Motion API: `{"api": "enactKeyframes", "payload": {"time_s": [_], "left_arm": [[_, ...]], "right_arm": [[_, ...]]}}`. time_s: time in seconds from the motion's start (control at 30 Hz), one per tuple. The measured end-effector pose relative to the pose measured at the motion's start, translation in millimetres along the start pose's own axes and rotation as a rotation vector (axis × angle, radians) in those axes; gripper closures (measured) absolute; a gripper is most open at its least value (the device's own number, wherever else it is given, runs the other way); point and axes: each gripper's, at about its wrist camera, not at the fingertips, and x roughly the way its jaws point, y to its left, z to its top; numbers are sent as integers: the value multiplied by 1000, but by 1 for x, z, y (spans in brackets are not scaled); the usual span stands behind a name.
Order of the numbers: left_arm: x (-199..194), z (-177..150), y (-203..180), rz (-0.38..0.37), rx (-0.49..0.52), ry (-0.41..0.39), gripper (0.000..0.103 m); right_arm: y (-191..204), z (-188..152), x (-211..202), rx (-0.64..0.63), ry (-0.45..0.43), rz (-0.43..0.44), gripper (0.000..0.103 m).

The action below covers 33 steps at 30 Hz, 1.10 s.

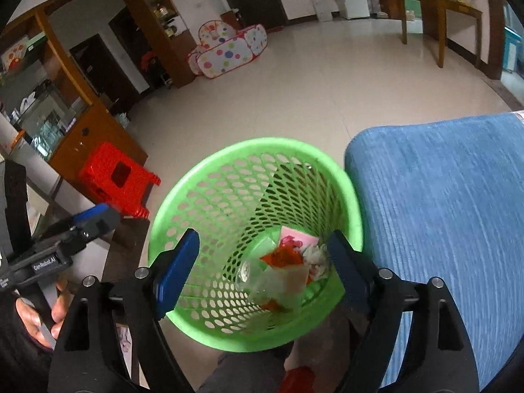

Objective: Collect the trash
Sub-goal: 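Carry the dome lid and cup to the wastebasket and open both tools, then move both tools back over the bed toward the clear dish and white lid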

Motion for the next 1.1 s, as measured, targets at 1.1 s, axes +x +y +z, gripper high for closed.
{"api": "enactKeyframes", "payload": {"time_s": [1.1], "left_arm": [[12, -13, -167, -180, 219, 46, 25]], "right_arm": [[-172, -121, -175, 184, -53, -432, 5]]}}
